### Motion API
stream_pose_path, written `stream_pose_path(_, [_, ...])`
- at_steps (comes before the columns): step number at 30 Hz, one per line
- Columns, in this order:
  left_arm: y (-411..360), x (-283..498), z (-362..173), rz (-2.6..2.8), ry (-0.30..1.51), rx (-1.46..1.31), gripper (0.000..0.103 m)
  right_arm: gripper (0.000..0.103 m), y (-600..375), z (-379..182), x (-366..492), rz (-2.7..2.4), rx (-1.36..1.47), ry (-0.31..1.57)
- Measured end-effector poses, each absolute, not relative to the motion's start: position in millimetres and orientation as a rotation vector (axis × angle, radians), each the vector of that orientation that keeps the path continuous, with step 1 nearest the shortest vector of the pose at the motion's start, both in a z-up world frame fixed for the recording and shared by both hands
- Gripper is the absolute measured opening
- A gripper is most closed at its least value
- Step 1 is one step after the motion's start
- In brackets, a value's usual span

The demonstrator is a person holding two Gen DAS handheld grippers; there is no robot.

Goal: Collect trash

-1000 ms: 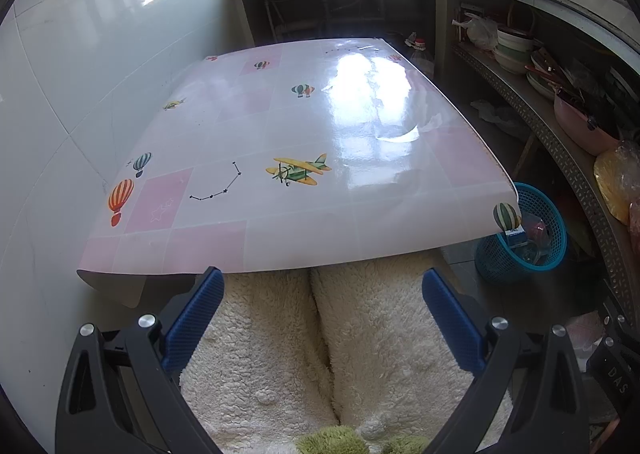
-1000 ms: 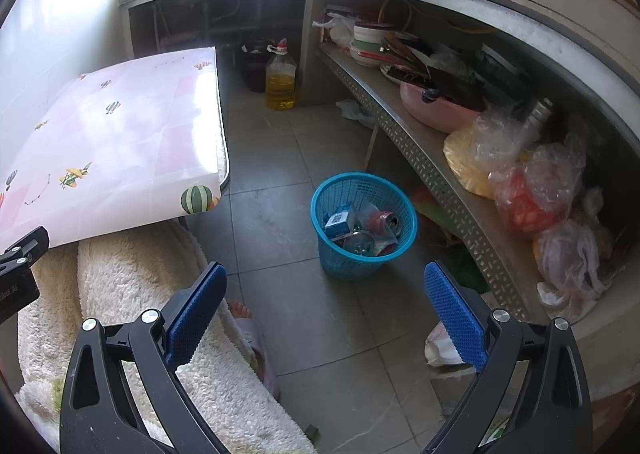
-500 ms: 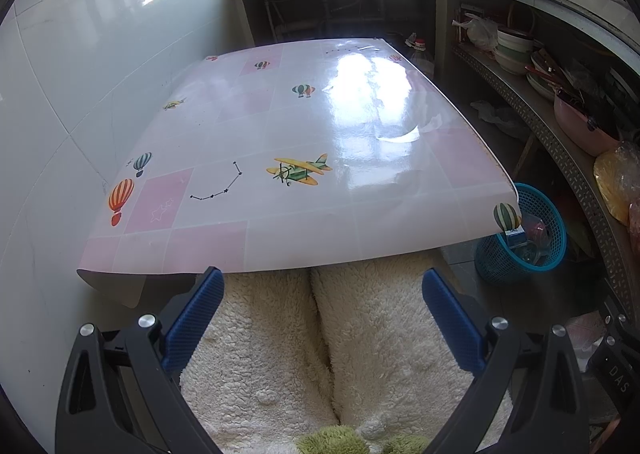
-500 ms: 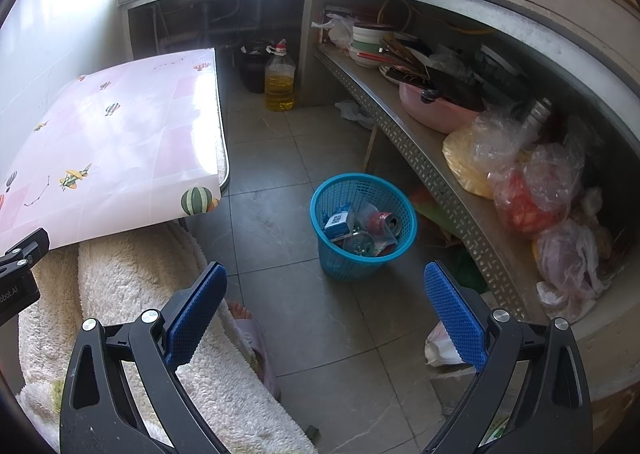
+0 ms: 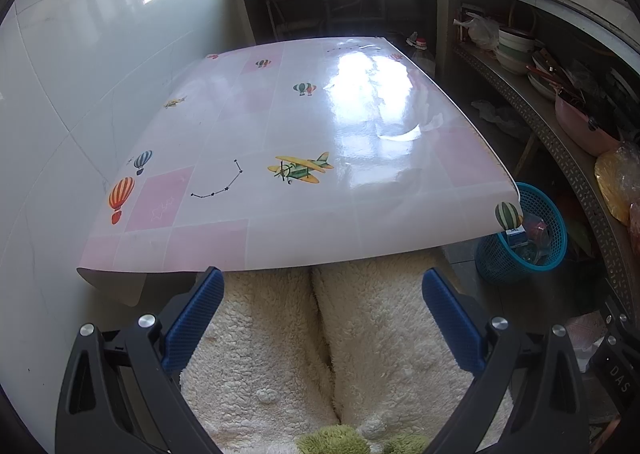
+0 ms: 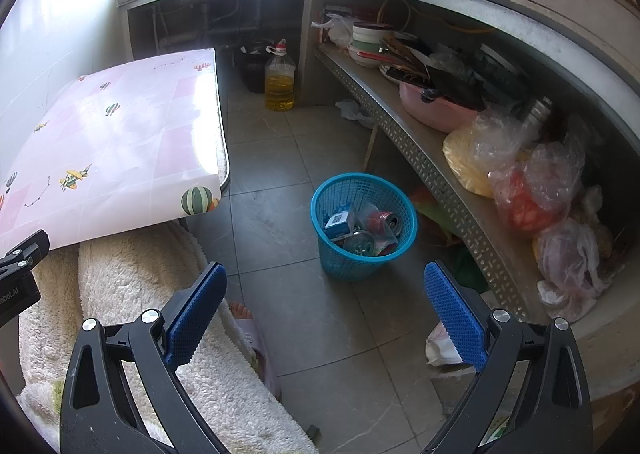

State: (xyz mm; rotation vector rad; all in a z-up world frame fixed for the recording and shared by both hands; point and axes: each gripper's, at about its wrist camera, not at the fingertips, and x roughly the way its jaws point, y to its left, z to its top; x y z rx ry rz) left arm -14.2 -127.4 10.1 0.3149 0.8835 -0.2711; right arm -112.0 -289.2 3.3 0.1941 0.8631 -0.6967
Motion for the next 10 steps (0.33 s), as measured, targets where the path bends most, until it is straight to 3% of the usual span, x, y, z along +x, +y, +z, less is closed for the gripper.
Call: stream_pose_path(10, [-126.9,-15.0,9.1,-0.271,0.89,0.313,0.097,0.095,-289.6,3.7,-113.0,-0.697,0.196,0.861])
